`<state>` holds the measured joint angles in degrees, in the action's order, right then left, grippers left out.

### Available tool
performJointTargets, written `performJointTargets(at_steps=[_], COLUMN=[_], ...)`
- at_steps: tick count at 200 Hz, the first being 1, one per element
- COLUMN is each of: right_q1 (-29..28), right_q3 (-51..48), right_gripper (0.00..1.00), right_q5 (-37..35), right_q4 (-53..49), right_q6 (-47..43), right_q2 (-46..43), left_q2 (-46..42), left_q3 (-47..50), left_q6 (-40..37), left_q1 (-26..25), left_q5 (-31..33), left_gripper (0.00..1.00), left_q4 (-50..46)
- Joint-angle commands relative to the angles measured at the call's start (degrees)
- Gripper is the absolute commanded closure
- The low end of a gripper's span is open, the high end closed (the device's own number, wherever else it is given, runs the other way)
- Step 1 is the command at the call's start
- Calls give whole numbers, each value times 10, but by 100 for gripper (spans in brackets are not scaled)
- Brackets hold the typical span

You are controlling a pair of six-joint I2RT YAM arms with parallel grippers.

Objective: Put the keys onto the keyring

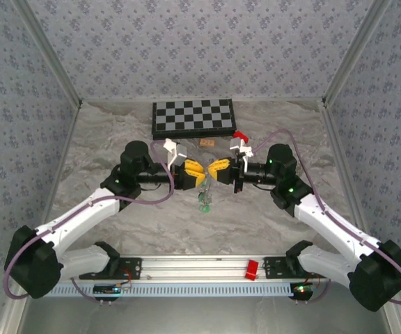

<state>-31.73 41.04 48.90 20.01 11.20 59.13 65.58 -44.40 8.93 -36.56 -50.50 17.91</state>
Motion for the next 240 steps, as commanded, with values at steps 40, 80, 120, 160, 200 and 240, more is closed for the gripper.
performJointTargets(at_steps=[40, 80, 120, 160, 200, 240], right_q1=[-1, -4, -5, -6, -5, -2], right_q3=[-3, -3, -4, -8, -7, -4], right_gripper=[100, 100, 100, 100, 100, 99], right_q5=[12, 13, 14, 15, 15, -2], right_q4=[35, 37, 37, 37, 37, -11], right_q6=[10, 11, 11, 11, 10, -10], right_q2=[-8, -9, -8, -8, -7, -17], left_q2=[6, 19, 25, 26, 31, 21], left_q3=[-14, -19, -22, -22, -27, -37], left_q6=[12, 14, 16, 22, 22, -19], left_q1=[-3, -9, -12, -13, -14, -14], left_q5=[10, 1, 2, -2, -10, -3], left_gripper=[72, 72, 73, 80, 100, 100], left_q4=[43, 49, 55, 65, 62, 0])
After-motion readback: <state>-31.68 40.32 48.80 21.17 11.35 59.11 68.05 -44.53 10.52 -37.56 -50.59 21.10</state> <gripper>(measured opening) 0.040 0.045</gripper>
